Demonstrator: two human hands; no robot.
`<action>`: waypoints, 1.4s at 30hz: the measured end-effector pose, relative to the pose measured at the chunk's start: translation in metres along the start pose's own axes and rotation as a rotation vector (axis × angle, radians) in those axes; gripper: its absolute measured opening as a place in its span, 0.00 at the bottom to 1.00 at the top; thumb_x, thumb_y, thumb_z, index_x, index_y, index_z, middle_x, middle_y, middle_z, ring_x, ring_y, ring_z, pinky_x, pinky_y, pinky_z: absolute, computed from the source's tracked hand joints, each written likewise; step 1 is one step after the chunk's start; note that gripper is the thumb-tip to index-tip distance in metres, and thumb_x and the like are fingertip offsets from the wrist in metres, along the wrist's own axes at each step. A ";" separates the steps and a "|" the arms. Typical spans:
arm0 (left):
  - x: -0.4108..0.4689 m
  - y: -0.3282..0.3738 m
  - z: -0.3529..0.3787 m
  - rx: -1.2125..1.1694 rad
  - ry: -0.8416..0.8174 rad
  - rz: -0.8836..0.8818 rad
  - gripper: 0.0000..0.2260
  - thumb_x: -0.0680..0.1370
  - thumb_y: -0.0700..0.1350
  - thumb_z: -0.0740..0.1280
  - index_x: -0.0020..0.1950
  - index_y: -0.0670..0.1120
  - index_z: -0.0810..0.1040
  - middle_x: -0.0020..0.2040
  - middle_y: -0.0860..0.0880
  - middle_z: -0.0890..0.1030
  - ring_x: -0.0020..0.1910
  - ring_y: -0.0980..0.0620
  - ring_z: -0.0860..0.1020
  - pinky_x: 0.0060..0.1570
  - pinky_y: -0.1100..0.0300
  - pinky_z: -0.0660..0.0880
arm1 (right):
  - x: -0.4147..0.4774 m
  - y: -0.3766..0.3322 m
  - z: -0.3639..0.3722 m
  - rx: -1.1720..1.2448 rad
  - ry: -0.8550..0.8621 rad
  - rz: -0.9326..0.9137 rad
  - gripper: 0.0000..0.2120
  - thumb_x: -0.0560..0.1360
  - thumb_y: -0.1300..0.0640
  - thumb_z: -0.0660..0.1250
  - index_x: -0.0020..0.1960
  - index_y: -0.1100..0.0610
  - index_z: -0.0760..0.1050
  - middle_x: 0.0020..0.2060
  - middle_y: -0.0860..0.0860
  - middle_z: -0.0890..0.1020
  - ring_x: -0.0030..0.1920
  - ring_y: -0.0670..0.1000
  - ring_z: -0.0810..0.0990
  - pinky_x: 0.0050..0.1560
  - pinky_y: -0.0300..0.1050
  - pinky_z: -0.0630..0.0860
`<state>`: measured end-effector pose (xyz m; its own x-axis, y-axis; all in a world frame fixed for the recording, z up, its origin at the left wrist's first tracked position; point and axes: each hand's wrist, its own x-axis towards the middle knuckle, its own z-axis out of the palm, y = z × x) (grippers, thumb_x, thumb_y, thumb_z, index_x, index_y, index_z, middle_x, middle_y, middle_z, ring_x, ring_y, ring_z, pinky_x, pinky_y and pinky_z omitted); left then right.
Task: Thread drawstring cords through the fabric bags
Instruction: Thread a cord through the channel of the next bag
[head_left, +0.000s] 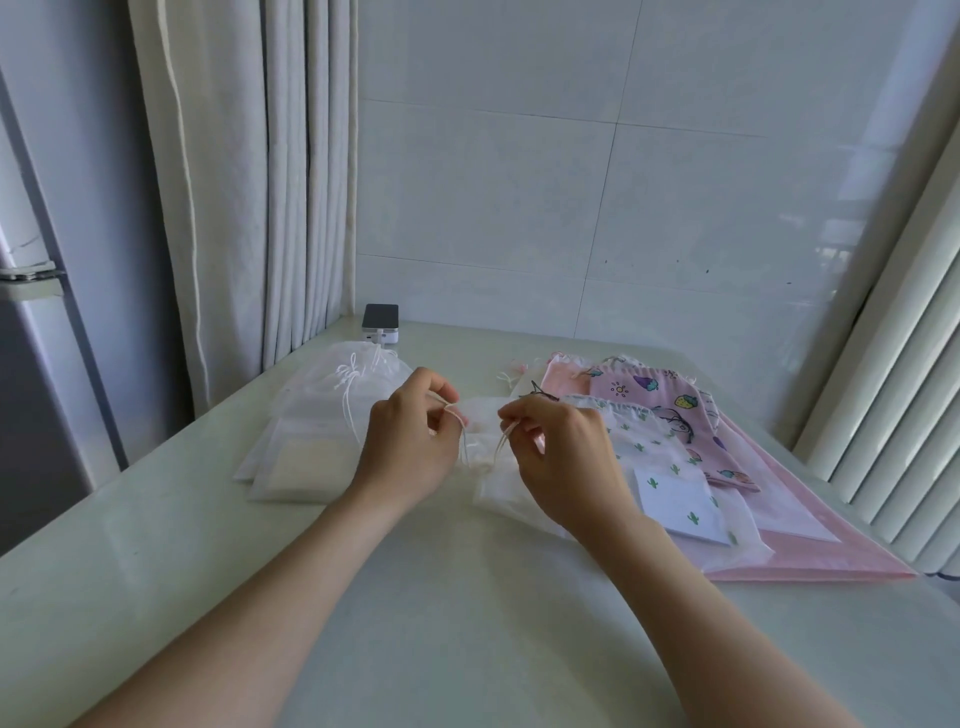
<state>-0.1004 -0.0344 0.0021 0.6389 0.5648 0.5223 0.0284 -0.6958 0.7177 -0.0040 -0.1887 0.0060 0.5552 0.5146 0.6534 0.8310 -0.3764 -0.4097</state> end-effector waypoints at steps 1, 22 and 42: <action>-0.001 -0.001 0.001 0.018 -0.032 -0.005 0.07 0.79 0.40 0.64 0.52 0.53 0.71 0.42 0.56 0.86 0.44 0.56 0.82 0.44 0.59 0.77 | -0.001 0.000 0.002 0.013 -0.025 -0.010 0.12 0.78 0.60 0.66 0.54 0.49 0.85 0.43 0.43 0.87 0.43 0.47 0.85 0.46 0.52 0.82; -0.010 0.010 -0.002 0.553 -0.150 -0.090 0.22 0.70 0.70 0.70 0.40 0.52 0.76 0.46 0.54 0.72 0.45 0.46 0.79 0.41 0.56 0.72 | -0.006 0.000 0.008 -0.012 -0.207 0.126 0.21 0.74 0.54 0.55 0.59 0.49 0.82 0.43 0.46 0.87 0.46 0.52 0.84 0.49 0.52 0.81; -0.001 0.003 0.005 -0.012 -0.052 -0.084 0.11 0.83 0.46 0.64 0.41 0.46 0.76 0.39 0.49 0.81 0.41 0.50 0.78 0.42 0.56 0.73 | -0.007 -0.001 0.006 -0.094 -0.301 0.045 0.11 0.72 0.60 0.61 0.44 0.48 0.79 0.33 0.44 0.81 0.37 0.50 0.78 0.39 0.51 0.79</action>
<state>-0.0970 -0.0395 0.0018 0.6737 0.5972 0.4353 0.0752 -0.6414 0.7635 -0.0087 -0.1872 -0.0017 0.5881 0.6956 0.4126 0.8064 -0.4659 -0.3641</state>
